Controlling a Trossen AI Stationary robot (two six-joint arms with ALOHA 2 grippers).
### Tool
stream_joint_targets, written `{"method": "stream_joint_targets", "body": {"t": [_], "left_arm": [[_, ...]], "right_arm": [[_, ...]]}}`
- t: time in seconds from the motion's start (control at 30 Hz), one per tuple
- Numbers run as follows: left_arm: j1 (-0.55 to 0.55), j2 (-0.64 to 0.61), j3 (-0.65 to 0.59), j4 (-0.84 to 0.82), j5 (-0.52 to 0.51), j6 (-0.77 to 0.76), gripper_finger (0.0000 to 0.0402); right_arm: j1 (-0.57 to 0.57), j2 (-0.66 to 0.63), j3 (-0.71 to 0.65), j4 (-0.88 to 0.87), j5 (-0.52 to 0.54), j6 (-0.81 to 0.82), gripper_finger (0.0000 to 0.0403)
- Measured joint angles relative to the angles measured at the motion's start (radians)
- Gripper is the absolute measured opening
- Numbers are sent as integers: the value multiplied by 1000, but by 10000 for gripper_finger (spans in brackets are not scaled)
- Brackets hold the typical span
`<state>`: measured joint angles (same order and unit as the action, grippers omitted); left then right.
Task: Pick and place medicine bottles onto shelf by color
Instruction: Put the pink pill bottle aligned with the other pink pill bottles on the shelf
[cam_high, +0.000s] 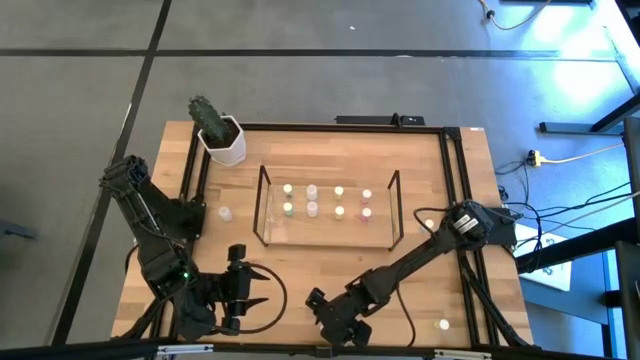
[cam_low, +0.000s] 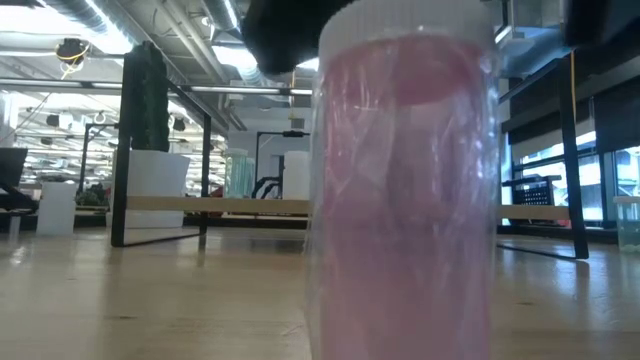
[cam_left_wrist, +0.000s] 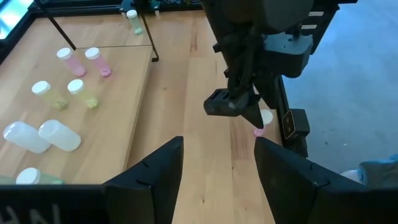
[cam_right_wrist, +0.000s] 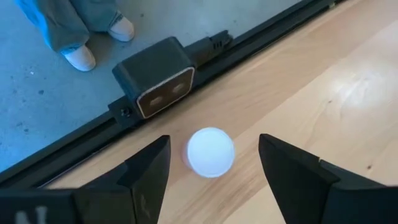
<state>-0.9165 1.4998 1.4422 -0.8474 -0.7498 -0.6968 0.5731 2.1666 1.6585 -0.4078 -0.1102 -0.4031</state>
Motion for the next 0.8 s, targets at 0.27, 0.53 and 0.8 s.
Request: {"method": "stream_joint_targets", "body": {"t": [0.27,0.53,0.8], "left_arm": [[0,0,0,-1,0,0,191],[0,0,0,-1,3,0,191],[0,0,0,-1,5,0,191]], "right_arm": [[-13,25,1,16,-50,-2,246],[-12,40,0,29,-51,-2,242],[-12,40,0,38,-51,0,194]]}}
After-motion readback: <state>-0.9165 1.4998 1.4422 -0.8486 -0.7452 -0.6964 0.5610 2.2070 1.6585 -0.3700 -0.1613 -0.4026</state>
